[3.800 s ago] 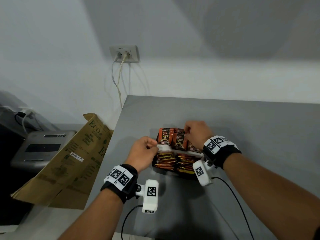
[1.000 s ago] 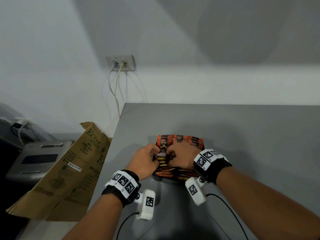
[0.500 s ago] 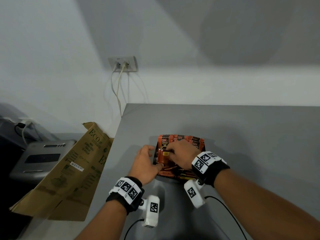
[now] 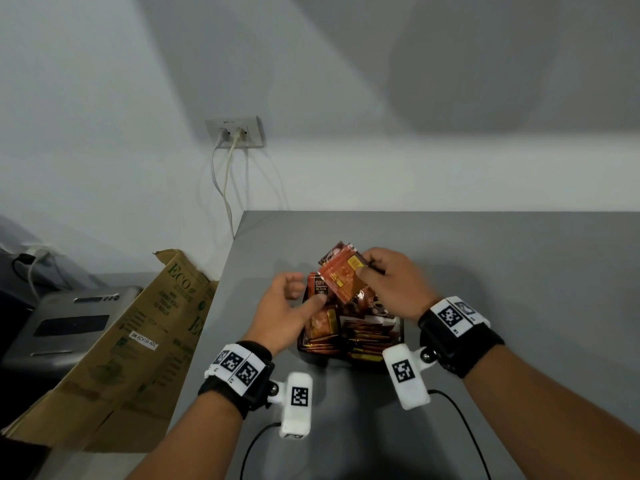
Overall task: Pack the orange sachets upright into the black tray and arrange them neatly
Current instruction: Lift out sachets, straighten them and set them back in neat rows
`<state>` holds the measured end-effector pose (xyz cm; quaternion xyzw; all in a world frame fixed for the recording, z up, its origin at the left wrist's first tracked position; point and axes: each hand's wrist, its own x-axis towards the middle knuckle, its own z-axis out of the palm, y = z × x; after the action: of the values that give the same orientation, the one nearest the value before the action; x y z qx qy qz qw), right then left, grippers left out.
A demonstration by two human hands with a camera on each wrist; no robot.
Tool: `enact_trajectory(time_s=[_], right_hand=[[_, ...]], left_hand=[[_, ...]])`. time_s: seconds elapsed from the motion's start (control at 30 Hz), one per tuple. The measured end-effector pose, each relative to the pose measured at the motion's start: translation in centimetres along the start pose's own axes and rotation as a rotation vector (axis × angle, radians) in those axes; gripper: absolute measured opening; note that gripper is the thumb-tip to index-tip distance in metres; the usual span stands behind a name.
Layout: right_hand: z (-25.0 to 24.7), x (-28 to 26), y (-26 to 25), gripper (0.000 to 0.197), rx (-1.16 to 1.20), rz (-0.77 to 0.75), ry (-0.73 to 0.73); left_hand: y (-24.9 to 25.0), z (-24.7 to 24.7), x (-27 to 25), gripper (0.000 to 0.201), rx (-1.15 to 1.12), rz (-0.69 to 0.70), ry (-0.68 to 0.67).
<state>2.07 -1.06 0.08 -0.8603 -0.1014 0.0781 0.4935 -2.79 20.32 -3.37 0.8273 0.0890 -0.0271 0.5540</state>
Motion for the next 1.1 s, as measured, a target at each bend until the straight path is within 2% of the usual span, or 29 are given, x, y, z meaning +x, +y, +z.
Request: enact_trajectory(time_s=[0.07,0.13,0.27,0.33,0.4,0.43,0.47,0.53,0.57,0.6,0.7,0.77,0.83,0.9,0.93,1.03,1.1], right_hand=[[-0.6,-0.7,-1.0,0.012,0.142,0.014,0.005],[-0.6,-1.4,-1.8,0.012,0.274,0.035,0.010],[0.9,-2.7,-2.7,0.010,0.565,0.143,-0.073],[1.4,-3.1,-2.3,0.009,0.394,0.109,-0.035],[1.0,-3.6,-2.2,0.012,0.107,-0.007,0.094],[0.5,-3.8,-2.4,0.027,0.006,-0.074,0.145],[-0.1,-4.0,-2.6,0.048,-0.062,-0.139,0.135],[-1.1,-4.2,-3.1,0.089,-0.201,-0.242,-0.035],[-1.3,-4.1,-3.4,0.100,-0.282,-0.281,-0.125],[-1.4,-3.9,-3.4,0.102,-0.336,-0.314,-0.184],[-1.6,-3.2,-3.1,0.082,-0.331,-0.350,-0.167],[-1.9,-3.0,-2.7,0.077,-0.304,-0.336,-0.143],[-2.1,-3.2,-2.4,0.087,-0.263,-0.281,-0.172],[-2.2,-3.5,-2.2,0.099,-0.106,-0.177,-0.193],[-2.2,-3.6,-2.0,0.094,-0.009,-0.135,-0.160],[-2.2,-3.4,-1.5,0.044,0.256,-0.042,0.033],[-2.3,-3.2,-1.4,0.022,0.384,-0.039,0.101]], left_hand=[[1.6,0.2,0.1,0.052,-0.175,0.019,-0.030],[3.2,0.9,0.1,0.055,-0.393,-0.024,-0.072],[5.5,2.8,-0.3,0.041,-0.868,-0.133,-0.154],[6.3,3.2,-0.3,0.043,-0.989,-0.170,-0.135],[6.7,3.3,-0.2,0.041,-1.017,-0.208,-0.137],[6.8,3.4,-0.2,0.035,-1.012,-0.230,-0.158],[6.8,3.4,-0.3,0.029,-1.005,-0.253,-0.178],[6.9,3.6,-0.6,0.032,-1.015,-0.283,-0.234],[6.9,3.7,-0.8,0.034,-1.021,-0.297,-0.264],[7.0,3.9,-1.0,0.033,-1.020,-0.302,-0.293],[7.1,4.2,-1.7,0.033,-1.061,-0.317,-0.368],[7.0,4.2,-1.8,0.040,-1.054,-0.326,-0.353],[7.1,4.3,-1.7,0.050,-1.037,-0.306,-0.314],[7.2,4.3,-1.5,0.059,-1.023,-0.265,-0.274],[7.3,4.3,-1.5,0.062,-1.008,-0.249,-0.255],[7.1,4.3,-1.4,0.062,-0.959,-0.220,-0.235],[7.0,4.5,-1.3,0.055,-0.965,-0.213,-0.236]])
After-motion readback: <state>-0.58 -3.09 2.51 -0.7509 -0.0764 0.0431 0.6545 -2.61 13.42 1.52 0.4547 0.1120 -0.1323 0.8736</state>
